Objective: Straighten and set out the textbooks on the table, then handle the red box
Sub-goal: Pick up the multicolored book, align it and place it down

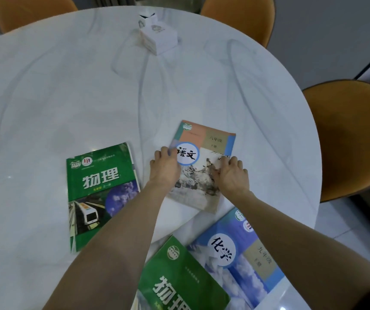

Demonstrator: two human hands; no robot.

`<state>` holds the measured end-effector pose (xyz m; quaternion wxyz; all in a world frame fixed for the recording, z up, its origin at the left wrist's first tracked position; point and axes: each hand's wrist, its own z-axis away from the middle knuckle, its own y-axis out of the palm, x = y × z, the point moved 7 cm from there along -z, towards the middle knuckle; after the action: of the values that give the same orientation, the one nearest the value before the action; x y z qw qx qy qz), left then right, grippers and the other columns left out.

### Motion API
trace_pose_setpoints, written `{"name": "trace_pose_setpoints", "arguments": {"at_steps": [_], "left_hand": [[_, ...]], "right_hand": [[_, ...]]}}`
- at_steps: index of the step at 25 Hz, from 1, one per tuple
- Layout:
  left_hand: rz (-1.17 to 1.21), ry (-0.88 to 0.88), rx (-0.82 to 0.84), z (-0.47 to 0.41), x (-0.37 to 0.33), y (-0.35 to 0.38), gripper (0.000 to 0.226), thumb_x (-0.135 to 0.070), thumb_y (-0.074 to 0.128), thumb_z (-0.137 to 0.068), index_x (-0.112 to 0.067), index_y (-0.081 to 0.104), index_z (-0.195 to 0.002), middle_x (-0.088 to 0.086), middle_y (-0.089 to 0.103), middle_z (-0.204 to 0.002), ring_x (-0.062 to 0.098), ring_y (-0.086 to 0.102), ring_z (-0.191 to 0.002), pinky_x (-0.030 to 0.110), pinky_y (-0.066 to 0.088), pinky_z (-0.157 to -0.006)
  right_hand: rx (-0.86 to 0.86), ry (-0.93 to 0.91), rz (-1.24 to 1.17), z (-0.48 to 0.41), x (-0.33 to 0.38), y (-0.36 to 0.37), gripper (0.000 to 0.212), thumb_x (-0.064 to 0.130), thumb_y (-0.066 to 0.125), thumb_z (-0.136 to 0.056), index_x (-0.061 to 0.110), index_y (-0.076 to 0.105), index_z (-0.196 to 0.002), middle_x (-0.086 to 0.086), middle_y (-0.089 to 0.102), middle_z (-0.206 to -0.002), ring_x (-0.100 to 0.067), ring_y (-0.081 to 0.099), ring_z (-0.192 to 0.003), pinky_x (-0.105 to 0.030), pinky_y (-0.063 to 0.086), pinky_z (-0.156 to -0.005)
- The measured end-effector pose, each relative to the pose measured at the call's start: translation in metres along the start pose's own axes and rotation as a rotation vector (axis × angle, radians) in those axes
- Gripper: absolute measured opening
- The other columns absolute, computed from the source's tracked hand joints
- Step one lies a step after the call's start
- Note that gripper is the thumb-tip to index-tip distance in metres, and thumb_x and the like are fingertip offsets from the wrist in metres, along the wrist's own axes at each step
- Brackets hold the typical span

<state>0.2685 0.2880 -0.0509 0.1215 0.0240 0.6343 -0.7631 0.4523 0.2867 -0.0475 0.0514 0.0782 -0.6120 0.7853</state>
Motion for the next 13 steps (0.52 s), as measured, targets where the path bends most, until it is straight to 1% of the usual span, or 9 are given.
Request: {"name": "trace_pose_setpoints", "arguments": {"at_steps": [2,4,6,7,8,9,10,11,13], "left_hand": [[0.123,-0.112,-0.020,-0.004,0.002,-0.001,0.048,-0.024,0.053,-0.093,-0.008,0.037,-0.135,0.019,0.046,-0.128,0.036,0.042,-0.119,0.046,0.045,-0.089],[0.266,-0.241,-0.008,-0.008,0.007,-0.001,0.047,-0.028,0.058,-0.091,-0.006,0.043,-0.129,0.020,0.051,-0.124,0.037,0.045,-0.118,0.046,0.046,-0.088],[0.466,-0.325,0.014,-0.014,0.016,-0.003,0.031,-0.027,0.062,-0.088,-0.005,0.057,-0.109,0.022,0.058,-0.107,0.034,0.054,-0.104,0.040,0.049,-0.079],[0.552,-0.324,0.040,-0.015,0.019,-0.004,0.018,-0.023,0.063,-0.088,-0.008,0.059,-0.097,0.019,0.059,-0.095,0.030,0.056,-0.093,0.038,0.050,-0.074],[0.618,-0.314,0.059,-0.015,0.021,-0.005,0.010,-0.018,0.062,-0.088,-0.009,0.059,-0.091,0.015,0.058,-0.090,0.026,0.054,-0.086,0.038,0.051,-0.075],[0.674,-0.301,0.069,-0.013,0.022,-0.007,0.008,-0.014,0.060,-0.089,-0.008,0.059,-0.094,0.012,0.059,-0.092,0.025,0.053,-0.085,0.039,0.051,-0.079],[0.720,-0.288,0.065,-0.009,0.021,-0.008,0.014,-0.011,0.057,-0.091,-0.005,0.057,-0.104,0.013,0.059,-0.097,0.026,0.053,-0.086,0.039,0.049,-0.081],[0.745,-0.272,0.054,-0.004,0.018,-0.010,0.022,-0.010,0.053,-0.094,-0.002,0.052,-0.114,0.014,0.059,-0.103,0.029,0.055,-0.089,0.038,0.048,-0.082],[0.747,-0.244,0.029,0.003,0.010,-0.010,0.027,-0.010,0.045,-0.098,0.000,0.044,-0.123,0.018,0.059,-0.117,0.033,0.057,-0.099,0.038,0.046,-0.082]], "right_hand": [[-0.037,0.038,-0.091,0.000,-0.001,0.002,0.054,0.043,0.043,-0.095,0.000,0.043,-0.127,-0.021,0.050,-0.121,-0.037,0.047,-0.111,-0.046,0.045,-0.086],[-0.049,0.091,-0.226,-0.002,-0.006,0.003,0.055,0.040,0.051,-0.093,-0.002,0.044,-0.126,-0.022,0.048,-0.120,-0.038,0.047,-0.110,-0.044,0.043,-0.088],[-0.048,0.170,-0.405,-0.003,-0.013,0.007,0.052,0.033,0.058,-0.091,-0.004,0.044,-0.124,-0.024,0.046,-0.121,-0.040,0.049,-0.108,-0.043,0.041,-0.091],[-0.039,0.222,-0.487,-0.002,-0.017,0.008,0.050,0.030,0.060,-0.090,-0.005,0.045,-0.122,-0.025,0.045,-0.121,-0.042,0.051,-0.107,-0.044,0.042,-0.092],[-0.027,0.268,-0.548,-0.001,-0.020,0.010,0.049,0.029,0.061,-0.090,-0.005,0.045,-0.121,-0.025,0.044,-0.122,-0.043,0.052,-0.106,-0.044,0.044,-0.092],[-0.004,0.306,-0.584,0.000,-0.023,0.010,0.049,0.029,0.061,-0.090,-0.005,0.045,-0.122,-0.025,0.044,-0.122,-0.043,0.053,-0.106,-0.044,0.045,-0.092],[0.019,0.332,-0.611,0.002,-0.024,0.010,0.049,0.029,0.060,-0.091,-0.003,0.044,-0.124,-0.024,0.044,-0.123,-0.043,0.054,-0.107,-0.044,0.044,-0.093],[0.040,0.352,-0.635,0.004,-0.025,0.010,0.050,0.029,0.060,-0.091,-0.001,0.042,-0.127,-0.024,0.045,-0.124,-0.042,0.053,-0.109,-0.044,0.044,-0.093],[0.058,0.372,-0.661,0.006,-0.027,0.008,0.051,0.029,0.060,-0.091,0.001,0.042,-0.129,-0.023,0.047,-0.124,-0.040,0.052,-0.111,-0.042,0.043,-0.095]]}}
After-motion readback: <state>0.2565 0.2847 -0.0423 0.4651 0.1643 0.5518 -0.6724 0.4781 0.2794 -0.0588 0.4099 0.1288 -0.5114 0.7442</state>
